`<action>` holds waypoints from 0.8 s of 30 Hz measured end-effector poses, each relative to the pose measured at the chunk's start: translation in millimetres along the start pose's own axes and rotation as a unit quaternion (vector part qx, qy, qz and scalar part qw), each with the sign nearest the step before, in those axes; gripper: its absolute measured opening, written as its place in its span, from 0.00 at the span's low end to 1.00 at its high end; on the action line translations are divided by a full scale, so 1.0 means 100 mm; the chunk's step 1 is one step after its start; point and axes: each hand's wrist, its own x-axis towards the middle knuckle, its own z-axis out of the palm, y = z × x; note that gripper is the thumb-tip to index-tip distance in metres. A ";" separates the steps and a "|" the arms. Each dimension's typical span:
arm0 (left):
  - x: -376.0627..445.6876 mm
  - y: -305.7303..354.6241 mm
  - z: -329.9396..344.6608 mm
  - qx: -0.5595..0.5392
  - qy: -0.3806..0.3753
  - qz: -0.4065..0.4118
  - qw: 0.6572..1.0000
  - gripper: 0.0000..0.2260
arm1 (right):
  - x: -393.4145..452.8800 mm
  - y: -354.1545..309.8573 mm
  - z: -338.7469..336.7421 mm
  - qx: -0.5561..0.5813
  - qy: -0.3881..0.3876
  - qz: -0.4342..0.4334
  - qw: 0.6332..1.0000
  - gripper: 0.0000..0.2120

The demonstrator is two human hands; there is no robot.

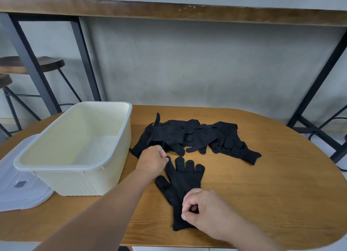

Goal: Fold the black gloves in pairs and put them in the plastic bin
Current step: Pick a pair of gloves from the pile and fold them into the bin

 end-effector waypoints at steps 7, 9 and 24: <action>-0.04 -0.09 0.07 0.075 -0.010 0.037 0.996 0.06 | 0.00 -0.04 0.01 -0.004 0.001 0.007 1.000 0.05; -0.09 -0.08 0.08 0.100 0.026 0.084 0.991 0.09 | 0.00 -0.03 0.01 -0.003 0.005 0.006 1.000 0.05; -0.15 0.03 0.29 0.263 0.017 0.335 0.905 0.17 | 0.01 0.00 0.01 0.017 0.010 0.022 1.000 0.04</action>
